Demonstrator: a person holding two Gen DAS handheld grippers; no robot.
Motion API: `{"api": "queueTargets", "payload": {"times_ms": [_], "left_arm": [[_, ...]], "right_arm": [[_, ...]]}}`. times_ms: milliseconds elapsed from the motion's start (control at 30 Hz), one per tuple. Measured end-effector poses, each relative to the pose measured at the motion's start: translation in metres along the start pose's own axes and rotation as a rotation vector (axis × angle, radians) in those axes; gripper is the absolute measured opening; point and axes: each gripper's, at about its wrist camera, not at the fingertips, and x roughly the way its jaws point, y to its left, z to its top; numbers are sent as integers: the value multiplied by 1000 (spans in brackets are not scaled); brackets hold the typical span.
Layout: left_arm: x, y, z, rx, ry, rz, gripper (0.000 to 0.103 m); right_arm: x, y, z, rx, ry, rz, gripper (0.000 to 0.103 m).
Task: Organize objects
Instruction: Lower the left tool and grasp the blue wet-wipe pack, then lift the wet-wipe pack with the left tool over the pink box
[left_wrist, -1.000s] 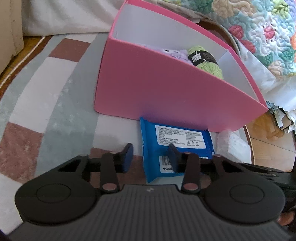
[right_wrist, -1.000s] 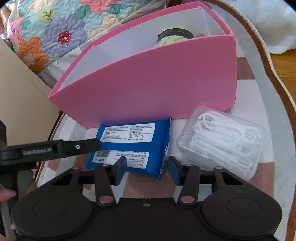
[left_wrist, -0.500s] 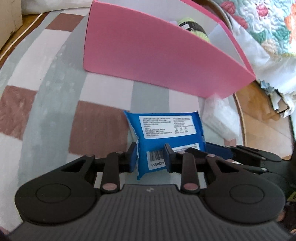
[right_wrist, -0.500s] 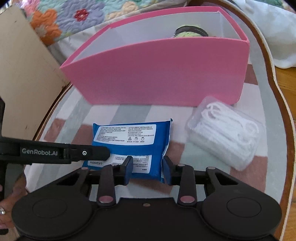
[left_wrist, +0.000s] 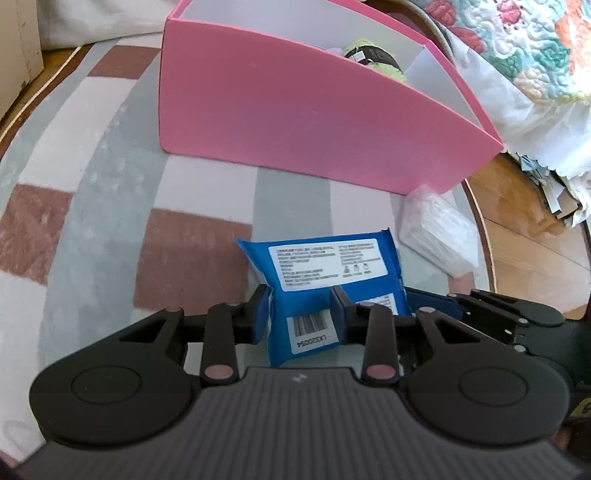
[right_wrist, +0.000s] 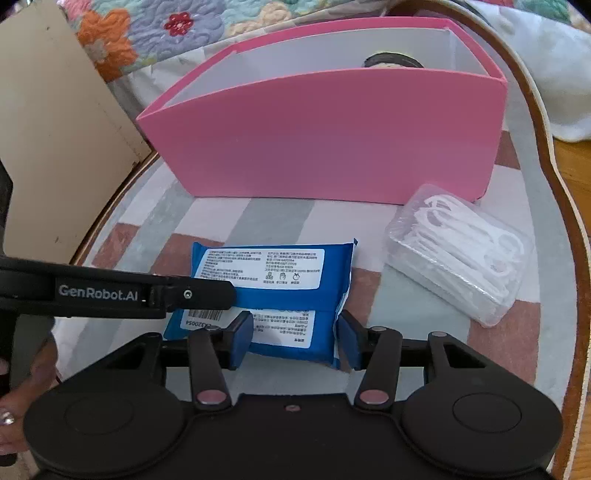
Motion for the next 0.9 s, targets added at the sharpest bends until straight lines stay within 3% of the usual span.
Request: {"api": "queueTargets", "payload": {"times_ms": [167,433,567,900], "left_arm": [[-9,-8,-10,-10,29,5,33],[-42,-30,-30,20,24,32,33],[-62,-33,-35,0,19,8,34],[-120,-51,-27,44,-51,14,34]], "right_arm": [[-9,1,-8,4,34,24,57],[-38,15,-18,-27,47,49,68],[-55,24,-21,-50,55,68,72],[-105,49,-14,-127,3,93,76]]}}
